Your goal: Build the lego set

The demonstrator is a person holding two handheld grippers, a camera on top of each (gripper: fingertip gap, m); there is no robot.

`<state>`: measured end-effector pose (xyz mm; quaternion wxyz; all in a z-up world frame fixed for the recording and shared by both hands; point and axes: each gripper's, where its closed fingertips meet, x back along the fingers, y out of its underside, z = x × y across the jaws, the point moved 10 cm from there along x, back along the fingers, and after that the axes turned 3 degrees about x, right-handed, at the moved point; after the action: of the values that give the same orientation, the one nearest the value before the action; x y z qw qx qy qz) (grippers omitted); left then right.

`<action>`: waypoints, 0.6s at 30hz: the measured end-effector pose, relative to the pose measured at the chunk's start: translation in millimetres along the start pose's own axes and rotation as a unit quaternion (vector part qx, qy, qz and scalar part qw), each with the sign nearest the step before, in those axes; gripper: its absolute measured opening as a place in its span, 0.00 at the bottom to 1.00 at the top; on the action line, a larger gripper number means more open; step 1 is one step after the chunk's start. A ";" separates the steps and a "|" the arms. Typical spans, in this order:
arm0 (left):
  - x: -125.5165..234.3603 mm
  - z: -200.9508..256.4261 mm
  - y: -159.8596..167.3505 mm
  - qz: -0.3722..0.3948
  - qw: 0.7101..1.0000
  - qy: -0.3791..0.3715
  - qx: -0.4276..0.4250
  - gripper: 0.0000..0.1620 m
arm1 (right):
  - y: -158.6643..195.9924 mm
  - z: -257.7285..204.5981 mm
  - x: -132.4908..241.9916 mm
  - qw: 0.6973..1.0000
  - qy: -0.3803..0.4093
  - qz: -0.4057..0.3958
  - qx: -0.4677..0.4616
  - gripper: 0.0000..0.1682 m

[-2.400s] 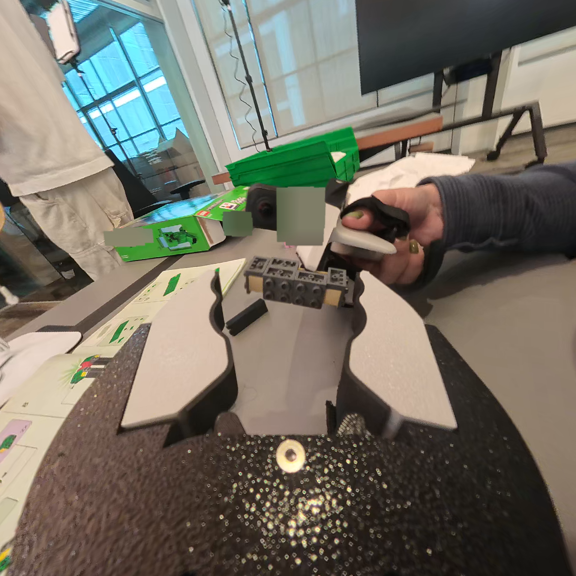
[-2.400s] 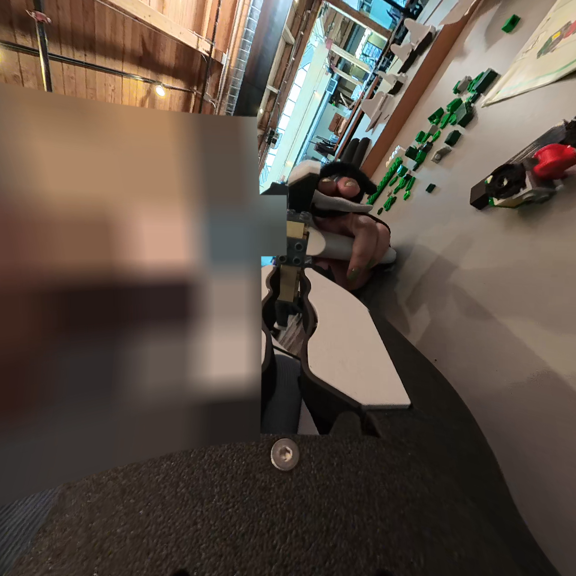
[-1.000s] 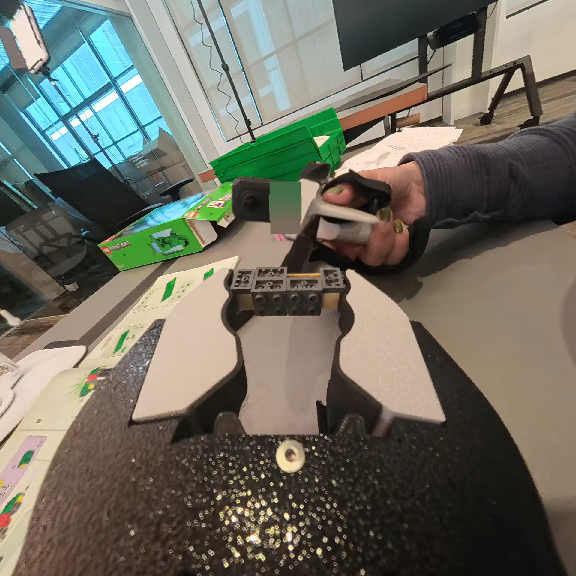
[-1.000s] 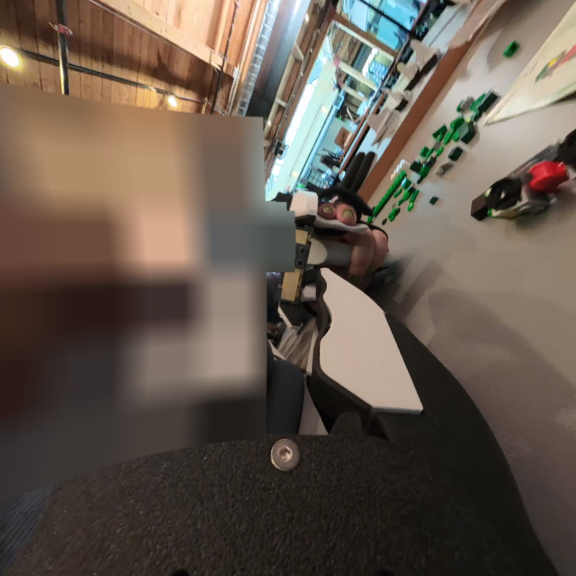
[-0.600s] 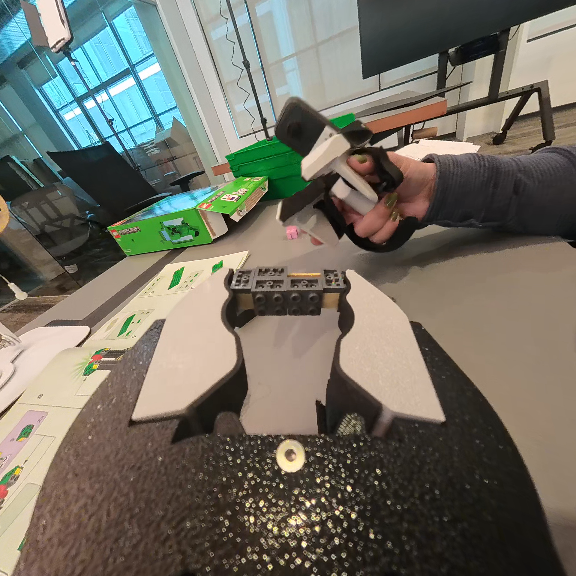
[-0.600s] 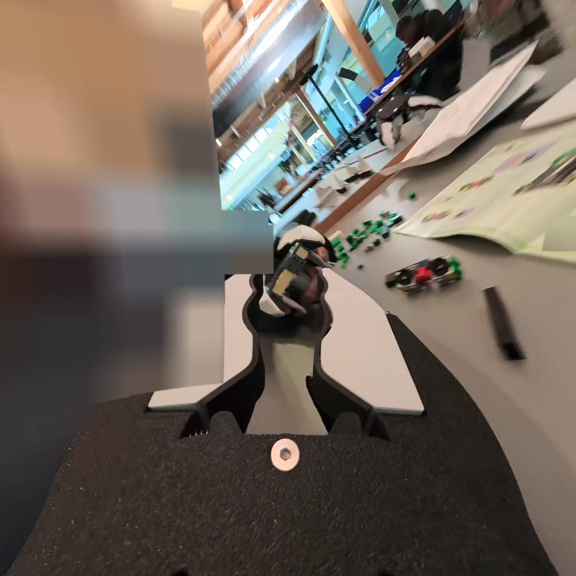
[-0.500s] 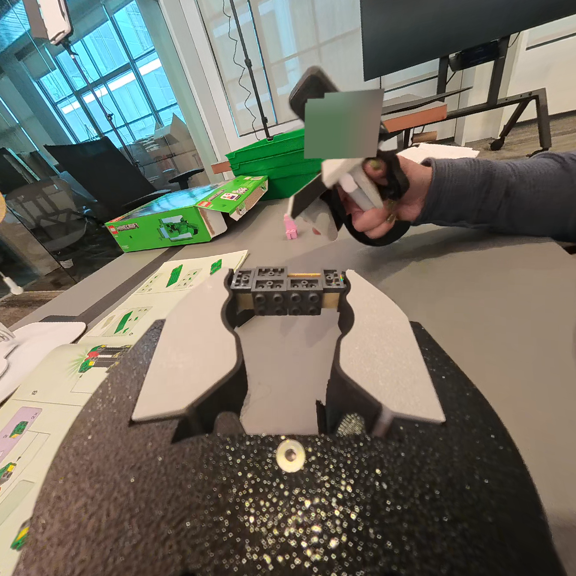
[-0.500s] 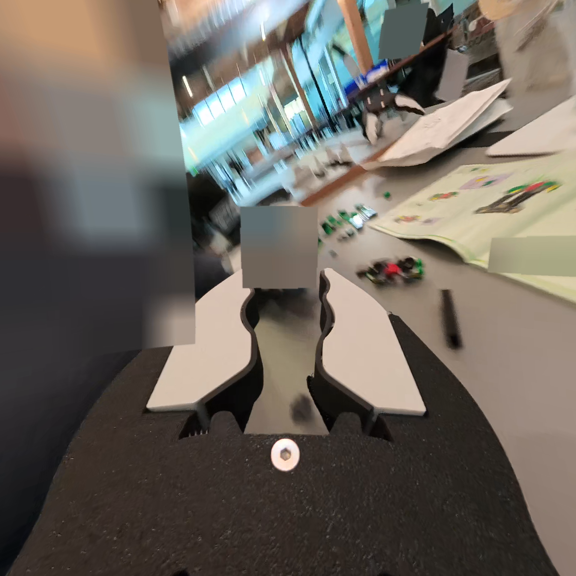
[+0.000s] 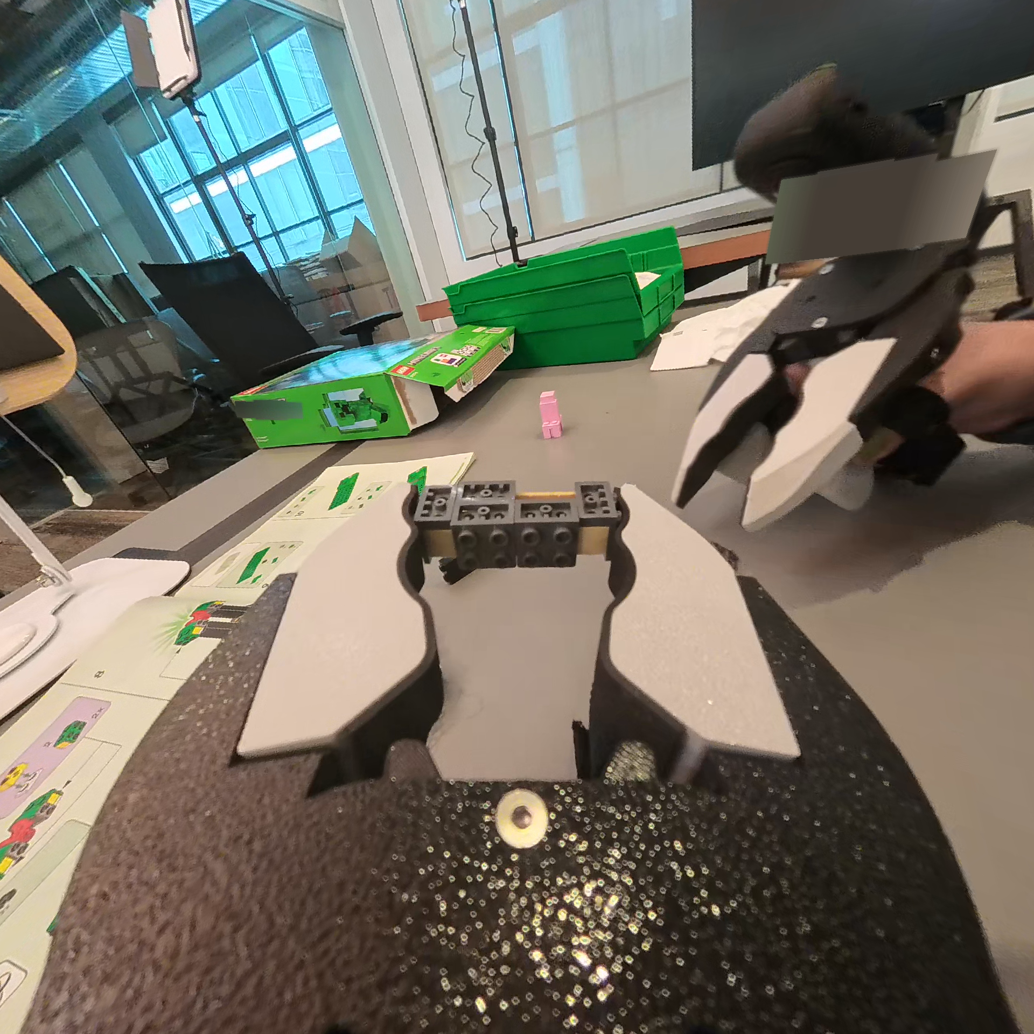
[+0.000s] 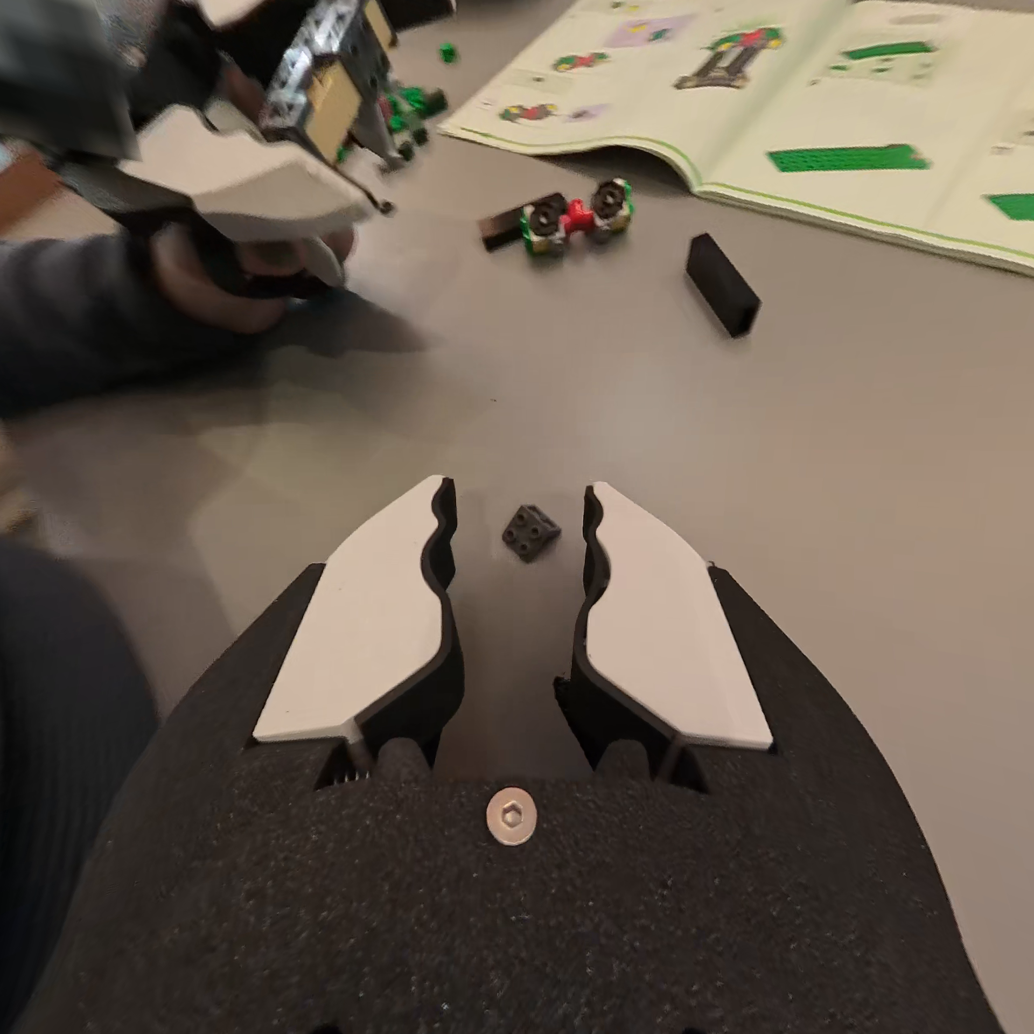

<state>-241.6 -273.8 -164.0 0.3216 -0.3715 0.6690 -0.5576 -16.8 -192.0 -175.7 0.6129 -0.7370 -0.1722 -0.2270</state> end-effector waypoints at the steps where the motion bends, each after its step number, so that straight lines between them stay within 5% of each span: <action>1: 0.2 -0.2 -0.1 0.002 1.000 -0.002 0.000 0.40 | 1.7 -3.7 -0.1 1.000 0.026 -0.008 -0.002 0.25; 18: 0.2 1.0 -0.5 0.015 1.000 0.012 0.001 0.40 | 14.3 4.2 -0.2 0.982 0.164 -0.097 -0.017 0.21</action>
<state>-240.8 -274.6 -163.7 0.3229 -0.3543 0.6776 -0.5578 -8.9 -190.6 -188.2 0.5956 -0.6796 -0.1362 -0.4060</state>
